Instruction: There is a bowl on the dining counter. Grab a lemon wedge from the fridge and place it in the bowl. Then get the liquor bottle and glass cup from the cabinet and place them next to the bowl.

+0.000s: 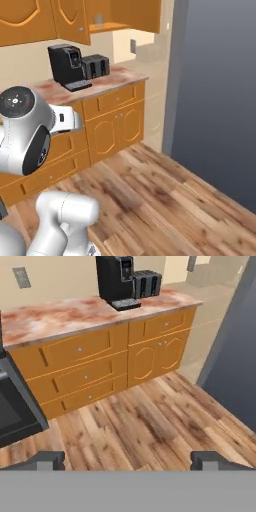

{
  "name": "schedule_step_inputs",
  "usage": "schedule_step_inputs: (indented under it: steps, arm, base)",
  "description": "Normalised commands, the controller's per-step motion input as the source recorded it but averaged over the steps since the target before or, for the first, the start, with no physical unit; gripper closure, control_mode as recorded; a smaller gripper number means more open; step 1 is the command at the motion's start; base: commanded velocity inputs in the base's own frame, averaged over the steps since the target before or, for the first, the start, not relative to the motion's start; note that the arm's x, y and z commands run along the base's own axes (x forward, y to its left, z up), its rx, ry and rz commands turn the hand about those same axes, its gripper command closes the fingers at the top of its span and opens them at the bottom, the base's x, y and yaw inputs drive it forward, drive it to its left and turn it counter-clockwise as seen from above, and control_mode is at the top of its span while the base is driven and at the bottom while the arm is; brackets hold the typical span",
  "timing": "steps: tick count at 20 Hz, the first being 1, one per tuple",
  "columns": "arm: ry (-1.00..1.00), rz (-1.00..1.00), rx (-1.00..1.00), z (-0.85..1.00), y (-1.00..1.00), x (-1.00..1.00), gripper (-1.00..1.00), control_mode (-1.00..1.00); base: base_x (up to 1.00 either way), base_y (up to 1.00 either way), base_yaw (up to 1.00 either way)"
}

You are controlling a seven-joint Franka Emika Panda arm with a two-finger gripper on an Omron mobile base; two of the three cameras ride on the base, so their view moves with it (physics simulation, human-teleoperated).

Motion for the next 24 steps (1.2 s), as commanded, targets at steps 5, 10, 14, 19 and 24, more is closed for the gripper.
schedule_step_inputs:
  steps: [5, 10, 14, 19, 24]
  arm:
    - [0.00, 0.00, 0.00, 0.00, 0.00, 0.00, -1.00, 1.00]
    - [0.00, 0.00, 0.00, 0.00, 0.00, 0.00, -1.00, 1.00]
    - [0.00, 0.00, 0.00, 0.00, 0.00, 0.00, -1.00, 1.00]
    - [0.00, 0.00, 0.00, 0.00, 0.00, 0.00, -1.00, 1.00]
    - [0.00, 0.00, 0.00, 0.00, 0.00, 0.00, -1.00, 1.00]
  base:
    - [1.00, -0.25, 0.43]
    - [1.00, -0.30, 0.46]
    - [1.00, -0.46, 0.42]
    - [1.00, -0.59, 0.37]
    - [1.00, -0.68, 0.35]
